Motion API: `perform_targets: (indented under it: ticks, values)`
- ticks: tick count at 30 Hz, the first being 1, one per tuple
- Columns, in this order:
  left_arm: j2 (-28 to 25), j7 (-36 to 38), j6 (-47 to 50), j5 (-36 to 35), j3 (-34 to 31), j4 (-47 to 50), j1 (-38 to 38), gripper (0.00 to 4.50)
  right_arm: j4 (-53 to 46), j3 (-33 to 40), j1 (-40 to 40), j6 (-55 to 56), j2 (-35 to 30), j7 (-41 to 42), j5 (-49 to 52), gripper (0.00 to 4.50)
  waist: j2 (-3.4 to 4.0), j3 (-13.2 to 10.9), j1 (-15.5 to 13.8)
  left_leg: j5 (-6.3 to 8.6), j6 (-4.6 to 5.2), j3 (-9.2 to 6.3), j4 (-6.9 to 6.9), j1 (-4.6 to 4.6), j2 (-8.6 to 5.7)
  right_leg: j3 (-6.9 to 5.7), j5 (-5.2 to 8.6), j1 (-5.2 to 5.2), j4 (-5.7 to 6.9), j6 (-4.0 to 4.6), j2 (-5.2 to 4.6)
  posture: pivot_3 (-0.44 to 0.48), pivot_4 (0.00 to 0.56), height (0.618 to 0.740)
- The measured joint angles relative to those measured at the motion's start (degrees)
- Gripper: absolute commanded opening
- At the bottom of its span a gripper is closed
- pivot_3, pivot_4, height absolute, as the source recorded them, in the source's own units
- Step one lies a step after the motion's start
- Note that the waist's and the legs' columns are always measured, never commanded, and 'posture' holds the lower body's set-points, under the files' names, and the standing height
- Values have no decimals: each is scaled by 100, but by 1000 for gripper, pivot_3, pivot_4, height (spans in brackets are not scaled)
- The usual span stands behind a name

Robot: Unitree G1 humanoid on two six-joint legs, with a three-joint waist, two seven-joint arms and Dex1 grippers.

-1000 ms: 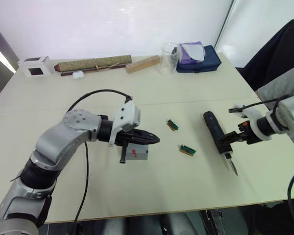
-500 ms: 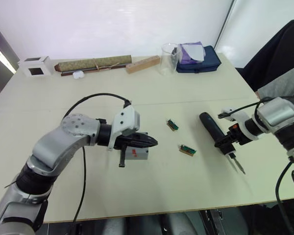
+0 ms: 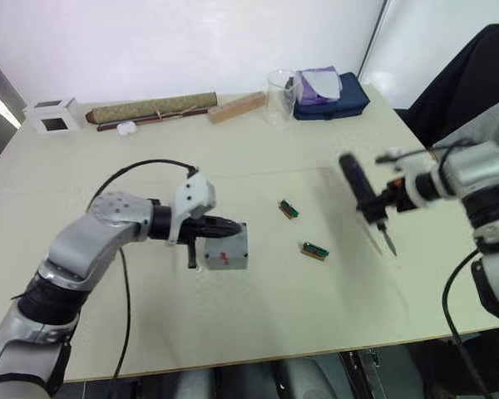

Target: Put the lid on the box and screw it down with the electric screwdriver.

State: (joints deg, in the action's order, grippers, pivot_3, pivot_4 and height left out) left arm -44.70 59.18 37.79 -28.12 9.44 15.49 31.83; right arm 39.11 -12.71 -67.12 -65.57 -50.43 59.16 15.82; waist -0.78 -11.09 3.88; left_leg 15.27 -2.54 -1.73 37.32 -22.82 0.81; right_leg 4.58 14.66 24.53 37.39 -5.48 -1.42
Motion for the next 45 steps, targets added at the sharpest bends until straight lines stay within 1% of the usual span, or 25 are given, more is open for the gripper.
perform_targets:
  ticks: [1, 2, 3, 4, 5, 7, 8, 9, 10, 13, 16, 18, 21, 26, 30, 35, 41, 45]
  values:
    - [-16, 19, -5, 1, -42, -42, -34, 0, -200, 364, -4, -38, 12, -68, 176, 2131, 1, 0, 0, 0, 0, 0, -9, -6, 0, 0, 3, 8, -3, 1, 0, 0, 150, 740]
    - [-20, 41, -6, 2, -106, -115, -79, 0, -709, 1043, 127, -148, 145, -302, 435, 2131, 1, 0, 4, 0, 0, -2, -14, -17, 2, 0, 4, 17, -8, 3, 1, 0, 150, 740]
    - [-26, 44, -4, 2, -160, -151, -121, 0, -1299, 1710, 325, -244, 401, -602, 691, 2131, 0, 1, 12, 0, 0, -6, -14, -36, 5, -2, 5, 32, -11, 3, 3, 0, 150, 740]
    - [-27, 44, -2, 2, -175, -175, -143, 0, -1684, 2099, 435, -274, 622, -764, 894, 2131, 1, 2, 13, 0, 0, -6, -8, -49, 7, -3, 4, 44, -8, 3, 2, 0, 150, 740]
    - [-27, 49, 3, 0, -183, -175, -167, 0, -2316, 2620, 654, -335, 1019, -1141, 1098, 2131, -3, 4, 4, -1, -2, -8, -13, -59, 4, -5, 4, 56, -5, 3, -2, 0, 150, 740]
    - [-27, 52, 20, -1, -197, -186, -213, 0, -3278, 3243, 1017, -337, 1754, -1674, 1462, 2131, -3, 4, -13, -3, -4, -12, -4, -68, 2, -8, 4, 61, 5, 3, -9, 0, 150, 740]
    - [-25, 44, 45, -2, -199, -186, -213, 0, -4038, 3600, 1330, -335, 2322, -2052, 1726, 2131, -3, 4, -28, -4, -7, -13, 5, -68, 3, -9, 4, 62, 11, 3, -10, 0, 150, 740]
    - [-23, 41, 64, -2, -199, -186, -213, 0, -4619, 3740, 1583, -389, 2771, -2281, 2025, 2131, -3, 4, -49, -5, -9, -12, 4, -68, -1, -8, 4, 62, 17, 3, -15, 0, 150, 740]
    - [-13, 38, 70, -2, -199, -187, -210, 0, -5024, 3750, 1760, -480, 3080, -2430, 2321, 2131, 0, 2, -74, -6, -11, -11, 11, -68, -4, -7, 2, 62, 22, 1, -17, 0, 150, 740]
    - [35, -11, 55, 65, -185, -234, -193, 0, -5899, 3660, 2116, -214, 3693, -2883, 2588, 2131, 0, 2, -147, -6, -11, -15, 40, -68, -8, -10, -4, 51, 31, -6, -18, 0, 150, 740]
    - [200, -129, 21, 281, -100, -519, -61, 0, -6600, 2931, 2709, 682, 4131, -3180, 2287, 2131, -2, 4, -146, -6, -10, -22, 59, -56, -9, -20, -3, 23, 24, -8, -12, 0, 150, 740]
    - [224, -56, 22, 295, 20, -498, -50, 0, -6745, 2254, 3145, 1191, 4312, -3231, 2003, 2131, -5, 5, -125, -6, -10, -22, 62, -54, -8, -20, -3, 19, 24, -8, -10, 0, 150, 740]
    - [221, 5, 46, 360, 147, -331, -194, 0, -6630, 1607, 3566, 1796, 4370, -3272, 1584, 2131, -4, 5, -122, -6, -10, -22, 62, -54, -6, -19, -3, 23, 30, -8, -9, 0, 150, 740]
    - [289, -58, -3, 459, 223, -321, -302, 0, -6468, 1020, 3901, 2604, 4186, -3191, 1068, 2131, -5, 5, -131, -6, -10, -24, 65, -52, -7, -20, -3, 23, 36, -7, -9, 0, 150, 740]
    - [291, -65, -148, 597, 280, -321, -314, 0, -6227, 750, 4028, 3111, 4064, -3167, 717, 2131, -6, 6, -136, -6, -10, -24, 67, -47, -8, -20, -3, 17, 37, -7, -9, 0, 150, 740]
    - [305, -70, -274, 684, 291, -336, -340, 0, -5875, 637, 4068, 3595, 3957, -3185, 333, 2131, -6, 6, -134, -6, -10, -25, 69, -44, -8, -20, -3, 14, 37, -7, -9, 0, 150, 740]
    - [318, -71, -348, 696, 286, -356, -392, 0, -5850, 563, 4194, 3858, 3892, -3112, 239, 2131, -8, 8, -134, -6, -10, -25, 69, -30, -7, -20, -3, 0, 37, -7, -8, 0, 150, 740]
    - [319, -73, -347, 697, 283, -365, -403, 0, -5929, 415, 4302, 4065, 3661, -2934, 150, 2131, -8, 10, -133, -5, -10, -25, 69, -20, -7, -20, -2, -9, 37, -7, -8, 0, 150, 740]
